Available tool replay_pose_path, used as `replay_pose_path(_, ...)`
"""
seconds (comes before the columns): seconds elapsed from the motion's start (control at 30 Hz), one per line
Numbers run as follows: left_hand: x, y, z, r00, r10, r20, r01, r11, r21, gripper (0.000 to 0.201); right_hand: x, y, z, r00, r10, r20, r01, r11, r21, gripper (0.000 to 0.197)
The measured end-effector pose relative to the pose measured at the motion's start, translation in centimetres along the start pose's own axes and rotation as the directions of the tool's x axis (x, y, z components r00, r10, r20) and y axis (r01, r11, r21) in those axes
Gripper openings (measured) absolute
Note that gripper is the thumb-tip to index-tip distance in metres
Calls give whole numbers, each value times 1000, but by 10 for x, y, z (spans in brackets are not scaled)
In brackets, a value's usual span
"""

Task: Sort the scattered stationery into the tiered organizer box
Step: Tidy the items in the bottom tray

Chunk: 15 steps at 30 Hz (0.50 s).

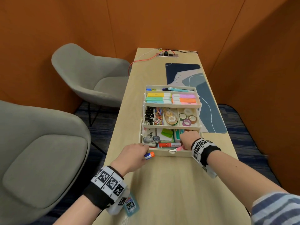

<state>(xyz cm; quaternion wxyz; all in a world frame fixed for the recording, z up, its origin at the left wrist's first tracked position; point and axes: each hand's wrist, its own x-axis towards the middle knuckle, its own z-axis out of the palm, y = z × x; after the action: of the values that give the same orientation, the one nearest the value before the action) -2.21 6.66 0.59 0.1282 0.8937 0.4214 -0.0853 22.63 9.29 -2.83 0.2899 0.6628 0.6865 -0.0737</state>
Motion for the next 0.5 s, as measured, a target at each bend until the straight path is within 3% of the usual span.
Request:
replay_pose_path(0.2,23,15,-11,990,43,-137,-55,995,-87,23,-7,18,-2,995,-39,-94,53,987,154,8)
replay_pose_path(0.3,51,25,-8,985,71,-154,-89,989,-115,26,-17,27,6,980,-2,-198,41,981,192,12)
replay_pose_path(0.5,115,44,10,996,38,82,-37,999,-16,22,-39,44,29,926,135,-352,-32,958,285,15)
